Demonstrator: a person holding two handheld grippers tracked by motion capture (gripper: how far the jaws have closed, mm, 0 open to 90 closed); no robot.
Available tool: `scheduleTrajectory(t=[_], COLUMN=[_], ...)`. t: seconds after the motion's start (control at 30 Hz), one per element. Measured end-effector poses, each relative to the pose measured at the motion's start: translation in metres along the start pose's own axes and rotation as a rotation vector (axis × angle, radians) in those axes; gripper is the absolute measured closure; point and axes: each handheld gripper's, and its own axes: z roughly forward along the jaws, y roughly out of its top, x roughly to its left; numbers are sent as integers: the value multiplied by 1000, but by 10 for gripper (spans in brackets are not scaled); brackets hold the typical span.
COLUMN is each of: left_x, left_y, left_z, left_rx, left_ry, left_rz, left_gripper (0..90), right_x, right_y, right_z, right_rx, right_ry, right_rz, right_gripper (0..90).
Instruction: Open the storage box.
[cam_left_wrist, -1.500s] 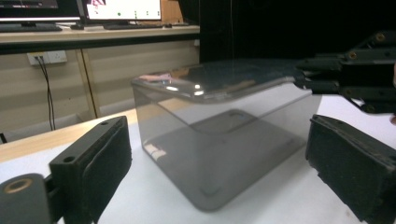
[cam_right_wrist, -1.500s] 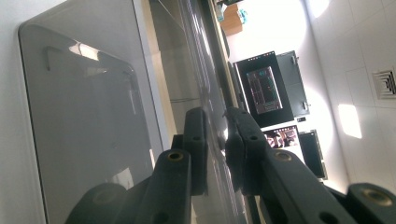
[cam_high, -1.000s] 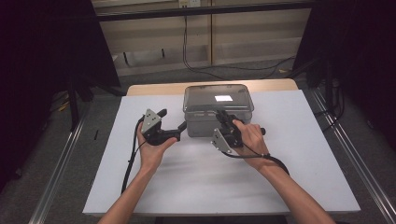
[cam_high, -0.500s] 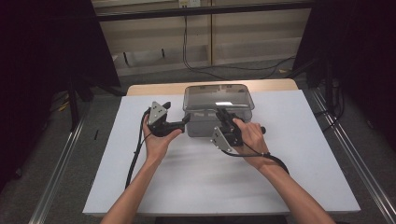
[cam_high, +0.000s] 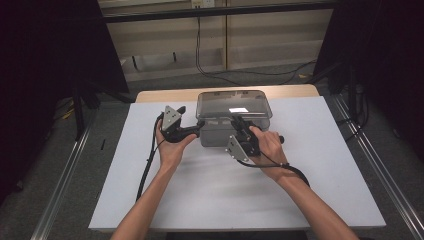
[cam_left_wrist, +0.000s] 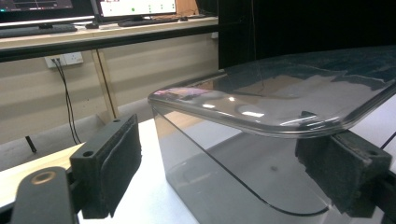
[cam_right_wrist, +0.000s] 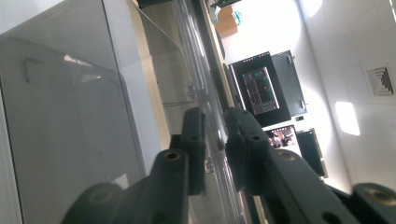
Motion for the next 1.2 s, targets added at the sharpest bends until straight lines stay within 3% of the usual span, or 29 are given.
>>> scheduleTrajectory(t=[0.1,0.33,0.5,0.6,0.73,1.0,1.2], left_x=[-1,-4,-5,-5,-5,-6,-5], left_y=[-1,-2,1,1,2,7,9], left_z=[2,4,4,4,4,5,5], left_rx=[0,2,-5,-7,-6,-15,-23], left_ry=[-7,-14,-19,-30,-29,-22,-30], left_rz=[8,26,24,28,27,64,59], left_gripper=[146,174,180,208,220,225,257], right_x=[-1,-5,-10,-15,-20,-29,-36], right_y=[-2,-17,-28,-36,-49,-83,-93], right_z=[0,-1,-4,-6,-8,-8,-7], right_rx=[-2,-13,-11,-3,-7,1,-27], right_ry=[4,31,43,42,54,69,72], right_rz=[41,200,339,397,492,665,743], right_gripper=[685,544,342,276,245,280,294])
